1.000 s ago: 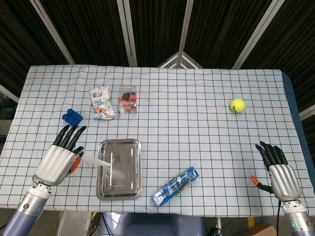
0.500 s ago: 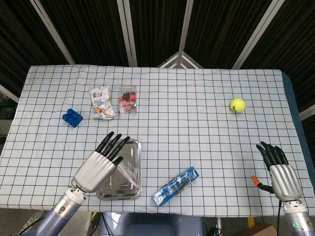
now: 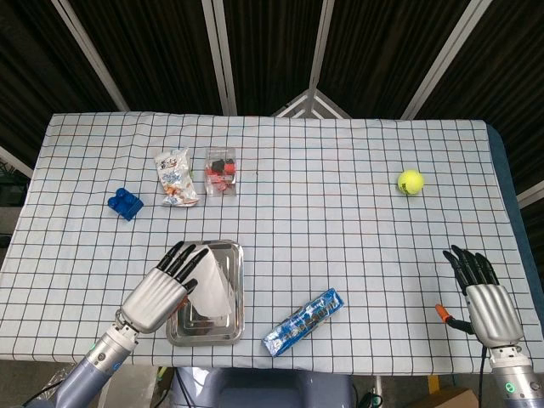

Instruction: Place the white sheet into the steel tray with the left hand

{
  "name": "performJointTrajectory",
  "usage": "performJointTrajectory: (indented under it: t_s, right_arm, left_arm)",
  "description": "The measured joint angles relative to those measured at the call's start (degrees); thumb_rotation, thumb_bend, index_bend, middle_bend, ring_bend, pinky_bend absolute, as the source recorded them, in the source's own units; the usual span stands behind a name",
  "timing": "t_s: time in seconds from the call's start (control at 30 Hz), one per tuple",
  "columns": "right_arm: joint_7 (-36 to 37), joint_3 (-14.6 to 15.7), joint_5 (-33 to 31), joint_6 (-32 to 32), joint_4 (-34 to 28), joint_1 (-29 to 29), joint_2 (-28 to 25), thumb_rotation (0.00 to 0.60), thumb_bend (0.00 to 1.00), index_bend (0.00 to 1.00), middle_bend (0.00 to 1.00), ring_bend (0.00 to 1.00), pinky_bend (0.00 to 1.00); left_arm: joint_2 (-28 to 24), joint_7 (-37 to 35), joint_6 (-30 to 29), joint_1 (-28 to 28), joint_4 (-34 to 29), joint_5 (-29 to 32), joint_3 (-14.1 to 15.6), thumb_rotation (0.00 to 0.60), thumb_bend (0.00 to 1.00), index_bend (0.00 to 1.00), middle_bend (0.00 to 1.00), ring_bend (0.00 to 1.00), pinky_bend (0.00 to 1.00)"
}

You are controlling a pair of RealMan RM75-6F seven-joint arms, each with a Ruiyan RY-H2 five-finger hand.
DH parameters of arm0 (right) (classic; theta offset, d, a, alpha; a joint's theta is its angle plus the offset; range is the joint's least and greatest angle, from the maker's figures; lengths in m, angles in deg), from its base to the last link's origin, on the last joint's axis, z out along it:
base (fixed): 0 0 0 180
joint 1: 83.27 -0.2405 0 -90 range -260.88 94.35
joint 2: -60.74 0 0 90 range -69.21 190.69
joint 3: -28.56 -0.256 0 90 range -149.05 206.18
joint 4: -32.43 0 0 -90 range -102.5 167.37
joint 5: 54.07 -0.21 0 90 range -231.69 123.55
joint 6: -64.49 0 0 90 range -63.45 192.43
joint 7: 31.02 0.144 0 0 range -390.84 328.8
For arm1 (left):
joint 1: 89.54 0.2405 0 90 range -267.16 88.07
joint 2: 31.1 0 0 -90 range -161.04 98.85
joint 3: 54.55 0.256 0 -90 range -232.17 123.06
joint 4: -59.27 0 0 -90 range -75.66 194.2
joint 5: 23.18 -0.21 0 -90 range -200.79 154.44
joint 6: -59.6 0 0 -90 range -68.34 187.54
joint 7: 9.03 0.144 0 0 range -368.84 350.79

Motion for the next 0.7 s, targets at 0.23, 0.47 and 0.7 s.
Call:
performJointTrajectory:
  t_s: [0.23,0.47,0.7]
  right_arm:
    - [-0.13,-0.01,0.03,0.16,0.06,0.08,0.05,0.600,0.31,0.00,0.00,0.00,0.00]
    - [-0.12,0.00,0.15,0.12,0.08,0.04,0.10,0.600,0.31,0.00,0.00,0.00,0.00]
    - [-0.11,0.00,0.21,0.13,0.14,0.03,0.11,0.600,0.31,0.00,0.00,0.00,0.00]
  left_arm:
    - [-0.83,-4.09,3.87,-1.07,5.42,-1.90,4.12,0.600,0.50,0.52,0.01,0.00,0.00]
    - [0.88,-3.94,4.62,-1.07,9.35,-3.09,5.64,0.600,0.47,0.50,0.01,0.00,0.00]
    - [3.43,-0.59,4.14,0.34,10.03,-0.04,5.29,0.600,0.45,0.49,0.01,0.00,0.00]
